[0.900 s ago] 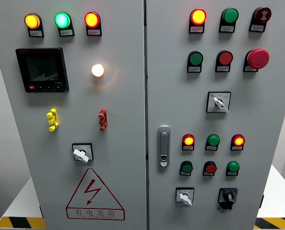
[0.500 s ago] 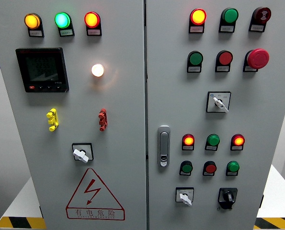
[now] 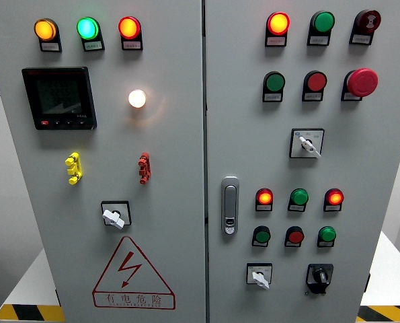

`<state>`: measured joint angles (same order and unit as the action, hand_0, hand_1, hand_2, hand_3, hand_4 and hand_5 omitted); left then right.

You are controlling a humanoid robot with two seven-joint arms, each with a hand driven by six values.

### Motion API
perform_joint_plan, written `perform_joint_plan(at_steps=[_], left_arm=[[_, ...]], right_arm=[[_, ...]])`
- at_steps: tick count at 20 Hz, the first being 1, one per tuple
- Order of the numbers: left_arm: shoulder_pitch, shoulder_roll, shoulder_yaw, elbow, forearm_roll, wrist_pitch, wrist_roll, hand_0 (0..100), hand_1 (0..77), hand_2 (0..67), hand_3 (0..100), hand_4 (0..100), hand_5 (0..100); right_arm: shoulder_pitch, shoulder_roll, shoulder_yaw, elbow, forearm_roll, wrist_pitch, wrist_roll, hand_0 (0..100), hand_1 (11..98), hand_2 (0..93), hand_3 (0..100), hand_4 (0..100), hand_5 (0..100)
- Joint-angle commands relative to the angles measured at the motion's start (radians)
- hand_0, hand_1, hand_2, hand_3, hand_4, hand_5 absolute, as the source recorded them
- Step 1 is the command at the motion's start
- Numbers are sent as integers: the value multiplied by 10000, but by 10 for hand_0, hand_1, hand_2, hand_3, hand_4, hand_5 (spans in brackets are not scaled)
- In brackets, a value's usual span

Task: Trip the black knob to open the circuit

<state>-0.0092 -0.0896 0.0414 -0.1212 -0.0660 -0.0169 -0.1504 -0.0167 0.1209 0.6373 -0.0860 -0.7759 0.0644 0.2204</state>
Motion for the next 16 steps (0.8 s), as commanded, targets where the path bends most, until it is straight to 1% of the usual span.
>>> perform_joint_plan(at_steps=[1, 2, 3, 5, 6, 8, 9, 10, 11, 12, 13, 15, 16], left_arm=[[0, 7, 0, 0, 0, 0, 0, 0, 30, 129, 213, 66, 15], [0, 7, 0, 0, 0, 0, 0, 0, 30, 129, 213, 66, 15], [0, 7, 0, 0, 0, 0, 0, 0, 30, 129, 213, 66, 15], [0, 7, 0, 0, 0, 0, 0, 0, 30, 129, 213, 66, 15], [0, 7, 0, 0, 0, 0, 0, 0, 30, 129, 213, 66, 15], [0, 7, 0, 0, 0, 0, 0, 0, 30, 129, 213, 66, 15], [0, 7, 0, 0, 0, 0, 0, 0, 30, 129, 213, 66, 15], [0, 7, 0, 0, 0, 0, 0, 0, 30, 129, 213, 66, 15], [0, 7, 0, 0, 0, 0, 0, 0, 30, 129, 213, 66, 15], [0, 7, 0, 0, 0, 0, 0, 0, 30, 129, 213, 66, 15], [0, 7, 0, 0, 0, 0, 0, 0, 30, 129, 213, 66, 15], [0, 7, 0, 0, 0, 0, 0, 0, 30, 129, 213, 66, 15], [0, 7, 0, 0, 0, 0, 0, 0, 30, 129, 213, 66, 15]], right_arm=[[-32, 3, 1584, 1, -1746, 92, -286, 726, 339, 45, 102, 67, 114], [-32, 3, 2029, 16, -2192, 183, -332, 726, 339, 45, 102, 67, 114], [-32, 3, 2079, 16, -2273, 260, -408, 726, 339, 45, 101, 67, 114], [29, 3, 1454, -91, -1984, 276, -455, 725, 339, 45, 101, 67, 114], [29, 3, 980, -31, -1617, 231, -455, 725, 339, 45, 101, 66, 114], [29, 3, 654, 16, -1323, 230, -455, 725, 339, 45, 99, 64, 113], [120, 3, 471, 1, -1186, 230, -455, 726, 338, 44, 98, 64, 113], [334, 3, 271, 16, -972, 230, -455, 730, 332, 42, 94, 62, 112], [366, 3, 360, 77, -954, 261, -470, 736, 324, 42, 89, 60, 110], [443, -58, 544, 123, -893, 276, -470, 737, 323, 41, 88, 58, 110], [595, -59, 576, 47, -862, 276, -455, 736, 323, 41, 86, 57, 109], [750, -59, 561, -91, -862, 276, -455, 735, 323, 40, 86, 56, 109], [750, -104, 576, -76, -862, 276, -470, 734, 323, 40, 84, 55, 108]])
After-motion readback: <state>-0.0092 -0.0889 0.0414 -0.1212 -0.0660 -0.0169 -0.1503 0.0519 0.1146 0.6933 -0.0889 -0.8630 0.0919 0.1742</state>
